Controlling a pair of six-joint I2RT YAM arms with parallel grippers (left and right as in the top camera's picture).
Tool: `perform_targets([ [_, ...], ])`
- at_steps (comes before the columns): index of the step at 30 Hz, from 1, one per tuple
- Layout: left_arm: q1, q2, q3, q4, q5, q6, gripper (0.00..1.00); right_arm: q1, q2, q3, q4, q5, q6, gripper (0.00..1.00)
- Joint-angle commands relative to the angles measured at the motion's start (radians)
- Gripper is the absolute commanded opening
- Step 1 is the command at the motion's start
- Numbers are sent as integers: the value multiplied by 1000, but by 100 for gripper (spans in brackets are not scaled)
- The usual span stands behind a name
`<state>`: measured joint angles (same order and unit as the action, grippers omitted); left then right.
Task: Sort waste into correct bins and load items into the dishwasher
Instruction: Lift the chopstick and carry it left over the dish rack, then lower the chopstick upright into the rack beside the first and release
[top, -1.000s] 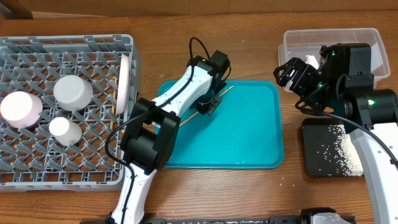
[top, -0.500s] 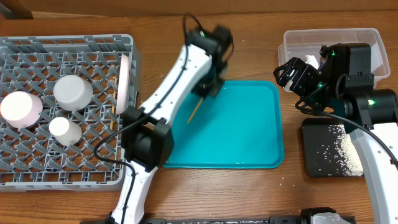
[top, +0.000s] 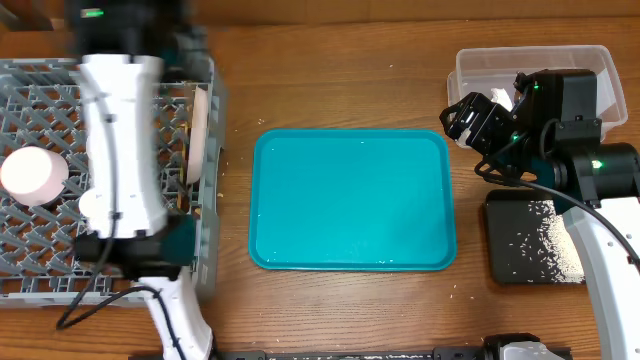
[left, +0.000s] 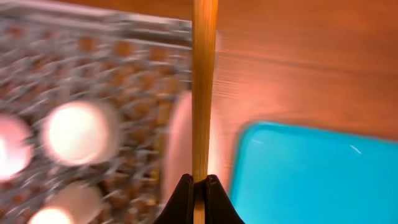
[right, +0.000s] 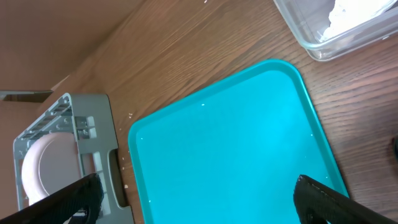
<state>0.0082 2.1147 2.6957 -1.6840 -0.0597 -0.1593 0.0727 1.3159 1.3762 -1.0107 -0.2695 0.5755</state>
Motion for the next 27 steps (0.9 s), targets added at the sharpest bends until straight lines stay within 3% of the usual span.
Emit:
perform_targets([
  [1,88,-8,-14,-5,9,19,4,-2,0,5,6,11,-7,100],
  [14,177,-7,-414,116,0,216,4,-2,0,5,6,11,-7,100],
  [25,183,-7,-668,285,-3,262,4,-2,0,5,6,11,-7,100],
  [26,183,-7,-682,294,-3,269,7,-2,0,5,6,11,-7,100],
  [27,183,-7,-700,306,-3,271,16,-2,0,5,6,11,-7,100],
])
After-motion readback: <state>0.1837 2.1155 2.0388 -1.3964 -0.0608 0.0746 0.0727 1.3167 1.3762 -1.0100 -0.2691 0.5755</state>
